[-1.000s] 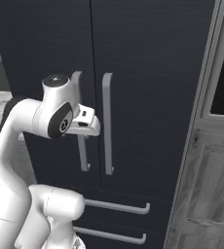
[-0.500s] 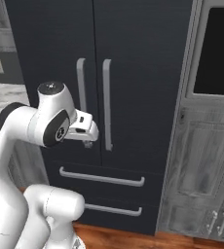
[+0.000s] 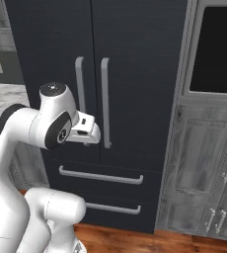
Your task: Take the lemon wedge from the fridge and place it on the plate with fish on the dining counter.
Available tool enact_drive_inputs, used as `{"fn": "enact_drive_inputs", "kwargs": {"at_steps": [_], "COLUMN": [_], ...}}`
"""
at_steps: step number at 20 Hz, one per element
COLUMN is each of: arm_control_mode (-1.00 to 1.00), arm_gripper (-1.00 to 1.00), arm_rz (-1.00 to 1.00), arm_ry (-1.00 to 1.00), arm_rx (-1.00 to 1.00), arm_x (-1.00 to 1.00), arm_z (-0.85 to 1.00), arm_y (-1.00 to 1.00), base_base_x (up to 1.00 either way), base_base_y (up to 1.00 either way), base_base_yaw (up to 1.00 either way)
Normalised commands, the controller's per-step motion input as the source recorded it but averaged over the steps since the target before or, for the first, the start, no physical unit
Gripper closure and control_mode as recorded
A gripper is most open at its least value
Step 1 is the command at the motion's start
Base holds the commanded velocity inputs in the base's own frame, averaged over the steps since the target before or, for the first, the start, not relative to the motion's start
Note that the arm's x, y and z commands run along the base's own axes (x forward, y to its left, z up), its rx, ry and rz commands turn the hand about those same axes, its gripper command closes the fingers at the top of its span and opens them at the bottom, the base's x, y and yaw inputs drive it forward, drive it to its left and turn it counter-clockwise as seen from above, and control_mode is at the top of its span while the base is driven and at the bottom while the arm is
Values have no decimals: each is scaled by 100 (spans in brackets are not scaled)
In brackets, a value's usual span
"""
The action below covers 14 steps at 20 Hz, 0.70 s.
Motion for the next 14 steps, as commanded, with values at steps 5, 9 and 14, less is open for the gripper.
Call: {"fn": "enact_drive_inputs", "kwargs": {"at_steps": [5, 9, 14], "arm_control_mode": [-100, -100, -100], "arm_gripper": [-100, -100, -100], "arm_rz": [-1, -3, -1], "arm_ry": [-2, -35, -43], "arm_rx": [0, 0, 1], "arm_x": [14, 98, 90], "arm_z": [2, 46, 27], "arm_y": [0, 0, 0], "base_base_x": [0, 0, 0], "base_base_y": [0, 0, 0], "base_base_yaw": [0, 0, 0]}}
